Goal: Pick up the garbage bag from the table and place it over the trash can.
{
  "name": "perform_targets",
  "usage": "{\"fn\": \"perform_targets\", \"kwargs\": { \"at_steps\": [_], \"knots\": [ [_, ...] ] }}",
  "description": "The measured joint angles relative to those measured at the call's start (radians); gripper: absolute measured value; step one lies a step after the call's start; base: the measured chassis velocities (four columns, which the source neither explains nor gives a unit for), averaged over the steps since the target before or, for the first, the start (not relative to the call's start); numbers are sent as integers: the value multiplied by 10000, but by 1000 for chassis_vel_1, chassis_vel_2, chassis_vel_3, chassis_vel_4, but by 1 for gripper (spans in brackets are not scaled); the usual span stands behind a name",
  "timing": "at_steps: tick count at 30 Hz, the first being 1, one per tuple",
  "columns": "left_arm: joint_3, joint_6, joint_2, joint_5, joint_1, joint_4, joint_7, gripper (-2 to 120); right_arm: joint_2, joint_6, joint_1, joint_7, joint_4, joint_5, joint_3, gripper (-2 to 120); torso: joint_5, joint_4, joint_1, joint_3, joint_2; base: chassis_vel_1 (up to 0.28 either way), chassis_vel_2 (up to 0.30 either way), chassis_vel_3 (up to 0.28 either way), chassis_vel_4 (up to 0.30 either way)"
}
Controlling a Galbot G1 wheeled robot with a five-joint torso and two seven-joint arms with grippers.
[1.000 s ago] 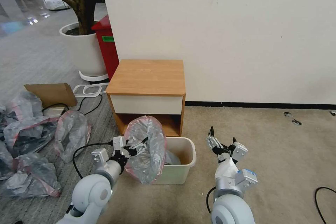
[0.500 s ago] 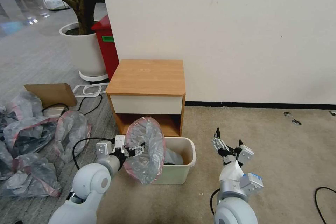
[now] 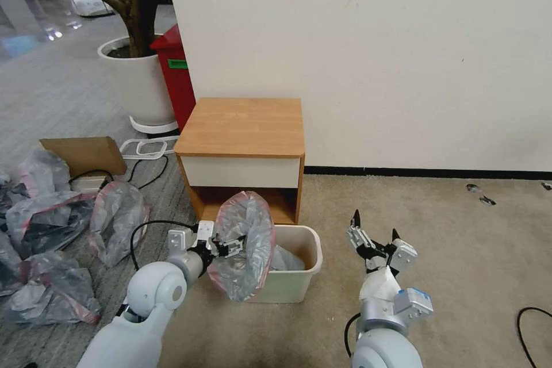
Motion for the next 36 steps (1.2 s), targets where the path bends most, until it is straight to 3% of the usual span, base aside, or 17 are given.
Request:
{"fn": "perform_targets", "kwargs": {
  "at_steps": [8,12,16,18,30,36],
  "knots": [
    [221,-69,-123,-15,-86,448,59,86,46,142,-82,0,12,-145,4,100,6,2,0,-2,1,0,0,0,0],
    [263,-87,-253,-5,-103,575,151,78,85,229,-138,-4,-46,-240,-34,100,9,4,0,-3,1,0,0,0,0],
    [269,-90,-281,72,-59,618,209,58,110,266,-145,-8,-55,-279,-67,100,5,3,0,-3,2,0,0,0,0],
    [263,-91,-283,92,-41,613,210,56,111,267,-140,-8,-54,-281,-68,100,5,2,0,-3,2,0,0,0,0],
    [43,-84,-293,425,350,331,164,7,144,289,-111,-13,-47,-335,-159,100,-1,-1,0,-1,1,0,0,0,0],
    [-58,-70,-330,548,472,286,173,1,133,290,-106,-13,-1,-349,-174,100,1,-1,0,-1,1,0,0,0,0]
  ]
}}
